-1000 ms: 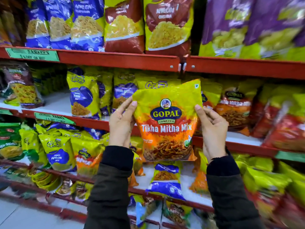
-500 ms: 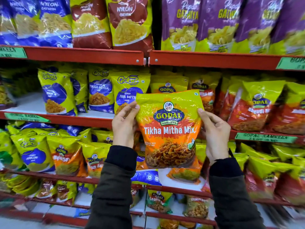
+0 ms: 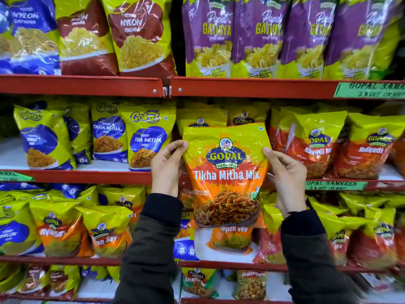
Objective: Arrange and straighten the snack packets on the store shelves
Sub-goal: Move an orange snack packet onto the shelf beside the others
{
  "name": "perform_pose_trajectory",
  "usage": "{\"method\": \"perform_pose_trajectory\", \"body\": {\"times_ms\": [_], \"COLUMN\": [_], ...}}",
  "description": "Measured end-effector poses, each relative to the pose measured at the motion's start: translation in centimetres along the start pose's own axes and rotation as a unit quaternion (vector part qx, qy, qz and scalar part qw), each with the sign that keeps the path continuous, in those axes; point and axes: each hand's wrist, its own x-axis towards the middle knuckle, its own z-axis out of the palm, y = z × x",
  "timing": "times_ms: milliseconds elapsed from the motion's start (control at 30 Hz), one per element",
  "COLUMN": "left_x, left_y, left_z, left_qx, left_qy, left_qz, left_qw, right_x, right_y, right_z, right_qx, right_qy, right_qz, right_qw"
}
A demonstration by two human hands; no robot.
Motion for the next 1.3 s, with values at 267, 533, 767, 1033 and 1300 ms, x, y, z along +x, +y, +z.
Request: {"method": "perform_pose_trajectory", "body": {"times_ms": [267,533,767,1033,1300], "left_x": [7.7,14.4,17.9,14.8,7.5], "left_y": [-1.7,-7.2,-10.7,-12.5,-11.7], "left_z": [7.8,10.7,12.6,11.2,2.4], "left_qx": [0.028,0.103,0.253,0.429,0.419], "left_qy": [-0.053,-0.083,-0.046,-0.099,-0.093], "left_qz": [-0.015,-0.050,0.062,0.223,0.309], "left_qw": [0.998,0.990,0.964,0.870,0.848], "right_x": [10.1,17.5,22.2,16.5,6.5], "right_y": [-1.1,3.2,7.1,7.5,10.3], "right_z": [-0.6,-1.5,-1.4,-0.2,2.6], "right_qx": [-0.065,-0.127,-0.201,-0.505,-0.447], "right_qy": [0.038,0.091,0.132,0.145,0.026], "right_qz": [-0.056,-0.021,0.011,-0.139,-0.269], "right_qw": [0.996,0.987,0.971,0.839,0.853]}}
